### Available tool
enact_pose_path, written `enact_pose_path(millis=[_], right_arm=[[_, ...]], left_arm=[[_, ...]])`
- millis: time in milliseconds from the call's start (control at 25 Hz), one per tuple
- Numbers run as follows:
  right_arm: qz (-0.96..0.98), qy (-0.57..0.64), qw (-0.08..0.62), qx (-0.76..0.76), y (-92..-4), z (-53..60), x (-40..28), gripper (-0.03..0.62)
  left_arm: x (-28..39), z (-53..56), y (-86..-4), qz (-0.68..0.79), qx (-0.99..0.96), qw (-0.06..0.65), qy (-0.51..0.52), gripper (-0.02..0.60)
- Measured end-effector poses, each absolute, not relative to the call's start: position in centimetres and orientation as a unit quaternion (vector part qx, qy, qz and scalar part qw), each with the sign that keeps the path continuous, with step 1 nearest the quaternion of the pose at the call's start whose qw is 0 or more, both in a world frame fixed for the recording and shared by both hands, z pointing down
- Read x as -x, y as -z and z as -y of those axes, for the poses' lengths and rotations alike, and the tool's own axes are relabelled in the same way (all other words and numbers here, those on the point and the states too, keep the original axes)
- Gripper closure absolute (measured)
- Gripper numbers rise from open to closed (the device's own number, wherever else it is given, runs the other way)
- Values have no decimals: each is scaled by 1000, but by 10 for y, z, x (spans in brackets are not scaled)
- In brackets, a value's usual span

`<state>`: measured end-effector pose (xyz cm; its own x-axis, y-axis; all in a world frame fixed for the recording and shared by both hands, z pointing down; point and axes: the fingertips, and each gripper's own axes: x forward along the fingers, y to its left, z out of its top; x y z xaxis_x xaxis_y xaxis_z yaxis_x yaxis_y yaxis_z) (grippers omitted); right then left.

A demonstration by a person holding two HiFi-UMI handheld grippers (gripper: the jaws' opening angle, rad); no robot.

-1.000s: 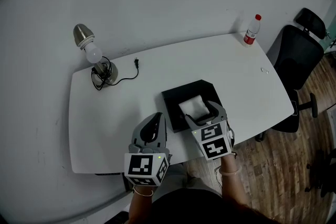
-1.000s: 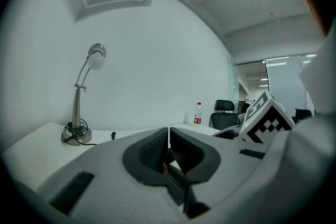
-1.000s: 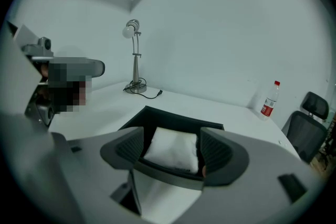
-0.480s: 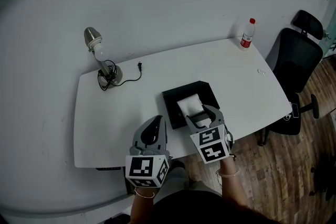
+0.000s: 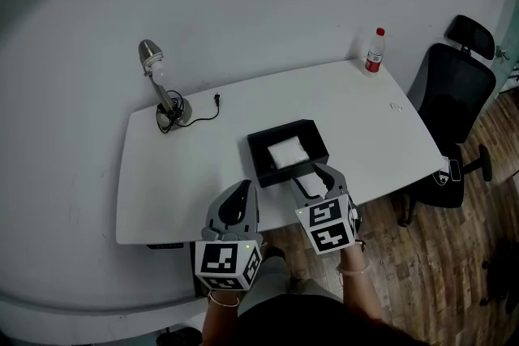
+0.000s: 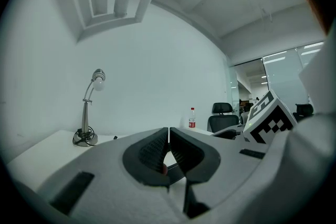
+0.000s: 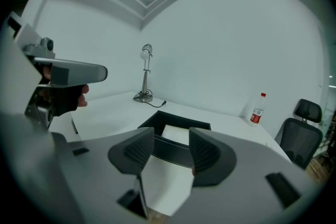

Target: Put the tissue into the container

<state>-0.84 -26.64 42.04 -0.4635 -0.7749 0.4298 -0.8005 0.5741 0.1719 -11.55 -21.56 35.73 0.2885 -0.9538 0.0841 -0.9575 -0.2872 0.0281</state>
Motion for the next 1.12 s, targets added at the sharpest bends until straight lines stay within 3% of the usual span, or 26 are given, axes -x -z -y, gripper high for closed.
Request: enact_pose_path(millis=[880,1120], right_arm=[[882,-15,165,-442,-393,180,-14,472],[883,-24,139,-448,-385,171,-23,541]], left_arm=[[84,130,-346,619,-785,18,-18,552],[75,125,-345,614,-789,15,-19,552]])
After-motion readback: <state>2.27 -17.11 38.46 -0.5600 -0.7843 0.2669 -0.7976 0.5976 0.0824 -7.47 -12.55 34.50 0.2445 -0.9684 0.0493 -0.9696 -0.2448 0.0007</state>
